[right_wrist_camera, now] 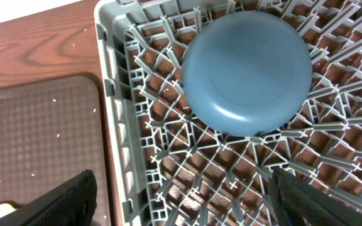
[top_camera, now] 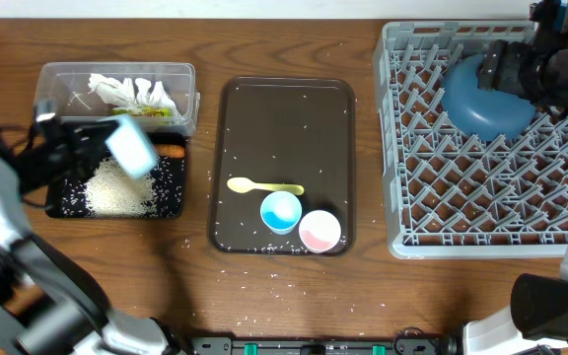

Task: Sort waste into correct bins and load items into the dishwasher rack
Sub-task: 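Set empty white bowl on brown tray with left gripper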

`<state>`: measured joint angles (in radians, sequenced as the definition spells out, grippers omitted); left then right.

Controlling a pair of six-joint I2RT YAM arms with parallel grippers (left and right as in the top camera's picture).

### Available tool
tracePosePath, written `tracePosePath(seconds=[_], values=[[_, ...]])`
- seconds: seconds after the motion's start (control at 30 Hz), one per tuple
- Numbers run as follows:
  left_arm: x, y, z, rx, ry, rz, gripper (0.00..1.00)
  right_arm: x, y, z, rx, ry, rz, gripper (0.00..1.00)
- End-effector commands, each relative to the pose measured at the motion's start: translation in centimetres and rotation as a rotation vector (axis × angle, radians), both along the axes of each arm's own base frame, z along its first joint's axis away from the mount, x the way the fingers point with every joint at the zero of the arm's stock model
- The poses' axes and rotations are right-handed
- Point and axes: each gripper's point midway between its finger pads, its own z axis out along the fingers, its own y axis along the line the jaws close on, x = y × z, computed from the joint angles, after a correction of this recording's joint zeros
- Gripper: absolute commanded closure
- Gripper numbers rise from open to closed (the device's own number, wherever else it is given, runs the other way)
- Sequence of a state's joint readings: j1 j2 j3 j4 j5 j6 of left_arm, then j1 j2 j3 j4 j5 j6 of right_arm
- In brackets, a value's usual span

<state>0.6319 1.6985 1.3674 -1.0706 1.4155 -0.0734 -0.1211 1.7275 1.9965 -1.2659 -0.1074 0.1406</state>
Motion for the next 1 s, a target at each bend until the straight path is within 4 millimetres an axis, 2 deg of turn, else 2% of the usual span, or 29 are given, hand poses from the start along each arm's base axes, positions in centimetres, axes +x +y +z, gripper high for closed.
tracePosePath(seconds=[0.0,0.17,0.27,0.33,0.47,0.57,0.67,0.97], values=[[-0.6,-4.8,2.3,0.34,-0.074,-0.093,0.94,0.2,0.1,-0.3,-0.012,0.007,0.016,0.14],[1.1,-11.0,3.3,0.859,-0.249,-0.138,0.94,0.3,0.4,-0.3,-0.012,0.007,0.023,0.14],[2.2,-14.5,2.2,1.091,-0.294,-0.156,0.94,0.2,0.9,-0.4,-0.011,0.012,0.035,0.15],[2.9,-17.3,0.6,1.201,-0.31,-0.196,0.94,0.1,1.5,-0.5,-0.007,0.019,0.048,0.16],[3.8,-22.2,-4.6,1.302,-0.291,-0.32,0.94,0.0,2.8,-0.5,-0.008,0.022,0.08,0.16],[4.4,-24.8,-9.4,1.33,-0.251,-0.414,0.94,0.0,3.8,-0.5,-0.011,0.022,0.108,0.15],[4.7,-26.9,-13.2,1.34,-0.234,-0.481,0.94,0.0,4.9,-0.5,-0.015,0.02,0.139,0.15],[5.5,-28.8,-15.7,1.337,-0.253,-0.501,0.94,0.1,6.6,-1.0,-0.014,0.033,0.179,0.15]])
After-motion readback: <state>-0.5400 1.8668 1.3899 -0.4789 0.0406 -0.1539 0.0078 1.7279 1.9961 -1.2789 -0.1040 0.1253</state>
